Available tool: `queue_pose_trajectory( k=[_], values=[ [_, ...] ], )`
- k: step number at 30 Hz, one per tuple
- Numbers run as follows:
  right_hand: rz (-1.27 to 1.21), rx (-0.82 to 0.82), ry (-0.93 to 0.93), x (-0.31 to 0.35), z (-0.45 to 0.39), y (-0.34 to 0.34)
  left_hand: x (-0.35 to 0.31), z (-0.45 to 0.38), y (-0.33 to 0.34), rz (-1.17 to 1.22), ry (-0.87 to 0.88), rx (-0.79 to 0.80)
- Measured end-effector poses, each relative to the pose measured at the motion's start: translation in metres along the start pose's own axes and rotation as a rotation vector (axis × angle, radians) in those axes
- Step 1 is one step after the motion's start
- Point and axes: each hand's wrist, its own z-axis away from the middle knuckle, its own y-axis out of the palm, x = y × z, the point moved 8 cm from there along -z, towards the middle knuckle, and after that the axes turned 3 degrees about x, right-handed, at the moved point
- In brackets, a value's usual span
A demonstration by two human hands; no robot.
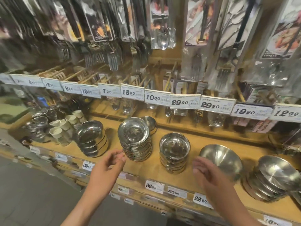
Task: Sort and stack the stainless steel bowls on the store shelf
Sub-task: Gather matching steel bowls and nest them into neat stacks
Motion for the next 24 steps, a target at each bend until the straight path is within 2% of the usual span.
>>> queue_pose_trajectory(
  k=[3,7,11,18,22,24],
  values=[
    [0.094,0.022,-0.051,0.035,-0.029,0.039,-0.005,-0.016,-0.046,-0.015,0.018,-0.014],
    [0.062,-0.018,-0.088,0.070,-0.067,0.084,-0.009,-0.046,-0.102,-0.037,0.038,-0.013],
    [0.141,-0.023,-0.110,0.101,-0.099,0.118,-0.015,-0.085,-0.134,-0.130,0.070,0.012],
    [0.228,0.013,-0.016,0.101,-0.154,0.128,-0.025,-0.166,-0.107,-0.296,0.143,0.140],
    [0.376,0.028,0.116,0.077,-0.199,0.117,-0.025,-0.213,-0.077,-0.339,0.169,0.195],
    [0.473,0.110,0.219,0.056,-0.224,0.117,-0.021,-0.239,-0.060,-0.434,0.169,0.215]
  ],
)
